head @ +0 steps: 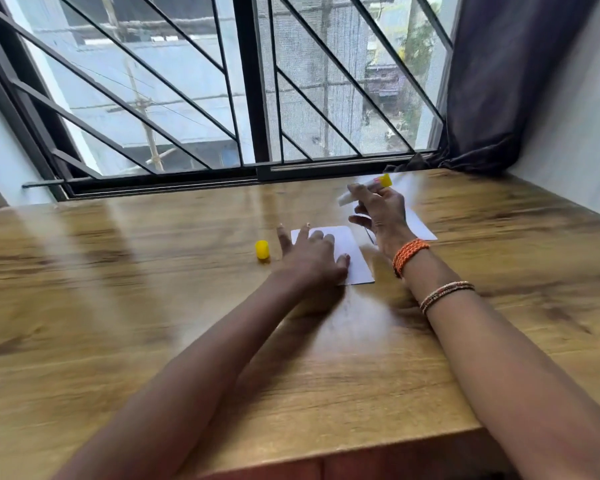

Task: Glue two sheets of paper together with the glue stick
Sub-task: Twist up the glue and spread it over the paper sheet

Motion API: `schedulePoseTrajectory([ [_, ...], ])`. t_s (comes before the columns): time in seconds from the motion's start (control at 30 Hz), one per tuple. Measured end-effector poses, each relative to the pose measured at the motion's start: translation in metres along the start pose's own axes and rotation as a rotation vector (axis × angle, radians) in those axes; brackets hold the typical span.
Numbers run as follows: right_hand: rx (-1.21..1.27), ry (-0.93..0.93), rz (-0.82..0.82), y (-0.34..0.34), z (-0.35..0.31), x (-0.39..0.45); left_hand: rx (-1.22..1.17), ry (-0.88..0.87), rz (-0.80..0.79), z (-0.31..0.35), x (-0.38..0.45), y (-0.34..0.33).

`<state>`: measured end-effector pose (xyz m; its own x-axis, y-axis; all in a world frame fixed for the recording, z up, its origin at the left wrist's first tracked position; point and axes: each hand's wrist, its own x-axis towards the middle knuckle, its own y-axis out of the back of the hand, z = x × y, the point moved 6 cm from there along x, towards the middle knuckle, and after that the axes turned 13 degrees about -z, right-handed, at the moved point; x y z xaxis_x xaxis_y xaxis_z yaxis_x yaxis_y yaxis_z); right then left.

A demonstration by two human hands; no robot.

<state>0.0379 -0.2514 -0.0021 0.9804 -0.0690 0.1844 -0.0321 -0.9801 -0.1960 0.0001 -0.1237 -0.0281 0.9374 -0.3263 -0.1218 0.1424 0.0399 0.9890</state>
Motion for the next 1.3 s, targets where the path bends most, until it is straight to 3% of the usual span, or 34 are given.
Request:
schedulePoseTrajectory([
  [0.13, -0.115, -0.001, -0.120, -0.025, 0.002, -0.007, -0.070, -0.095, 0.018, 0.003, -0.027, -0.001],
  [0.4, -0.004, -0.084, -0.281, -0.044, 0.010, -0.019, -0.226, -0.365, -0.016, -0.015, -0.058, -0.011],
  [0.6, -0.012, -0.042, -0.323, -0.044, 0.005, -0.022, -0.107, -0.179, 0.090, -0.045, -0.067, -0.006],
  [0.73, -0.044, -0.042, -0.353, -0.045, 0.004, -0.022, -0.223, -0.208, 0.005, -0.049, -0.070, -0.006],
  [0.97, -0.680, 0.055, -0.398, -0.048, -0.003, -0.023, -0.262, -0.212, -0.015, -0.054, -0.069, -0.009],
  [1.2, -0.938, 0.217, -0.308, -0.055, -0.016, -0.018, -0.228, -0.210, -0.013, -0.054, -0.067, -0.015],
  [1.3, -0.951, 0.213, -0.349, -0.059, -0.016, -0.016, -0.205, -0.198, -0.005, -0.053, -0.067, -0.016],
])
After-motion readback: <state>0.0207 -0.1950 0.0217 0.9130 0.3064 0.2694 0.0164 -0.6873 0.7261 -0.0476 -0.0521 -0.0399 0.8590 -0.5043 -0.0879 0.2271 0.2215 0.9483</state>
